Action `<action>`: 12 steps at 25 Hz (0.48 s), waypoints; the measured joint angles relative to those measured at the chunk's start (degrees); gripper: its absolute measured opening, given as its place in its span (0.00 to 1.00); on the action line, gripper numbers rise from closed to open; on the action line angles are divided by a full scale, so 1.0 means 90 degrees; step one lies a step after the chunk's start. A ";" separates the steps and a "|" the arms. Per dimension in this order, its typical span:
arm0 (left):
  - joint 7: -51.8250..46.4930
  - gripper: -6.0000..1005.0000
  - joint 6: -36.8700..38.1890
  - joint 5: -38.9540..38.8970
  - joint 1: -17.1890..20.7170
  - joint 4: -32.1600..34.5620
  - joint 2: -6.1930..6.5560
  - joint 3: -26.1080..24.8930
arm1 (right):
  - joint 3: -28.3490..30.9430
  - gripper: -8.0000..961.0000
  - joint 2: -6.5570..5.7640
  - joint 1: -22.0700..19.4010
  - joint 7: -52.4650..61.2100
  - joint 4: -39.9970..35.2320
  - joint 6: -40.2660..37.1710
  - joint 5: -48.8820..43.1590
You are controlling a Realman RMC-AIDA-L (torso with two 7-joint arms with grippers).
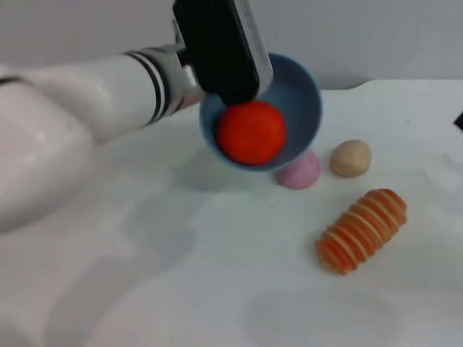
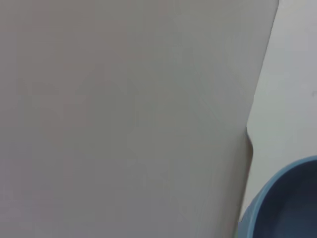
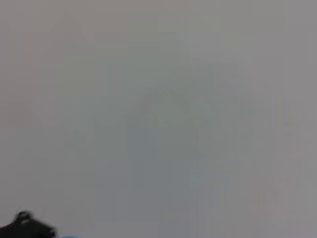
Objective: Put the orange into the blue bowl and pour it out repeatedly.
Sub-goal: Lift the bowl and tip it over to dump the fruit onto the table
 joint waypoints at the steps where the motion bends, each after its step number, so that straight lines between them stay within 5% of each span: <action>1: 0.0228 0.01 -0.0251 0.0004 0.0165 0.0121 0.0010 0.0119 | 0.0020 0.74 0.0005 -0.0034 -0.0118 0.0061 -0.0003 0.0144; 7: 0.2022 0.01 -0.1842 0.0026 0.1214 0.0519 -0.0001 0.0816 | 0.0063 0.79 -0.0013 -0.0053 -0.0262 0.0246 -0.0050 0.0461; 12: 0.3353 0.01 -0.2732 0.0033 0.1670 0.0366 -0.0009 0.1304 | 0.0067 0.77 -0.0010 0.0078 -0.0293 0.0277 0.0020 0.0474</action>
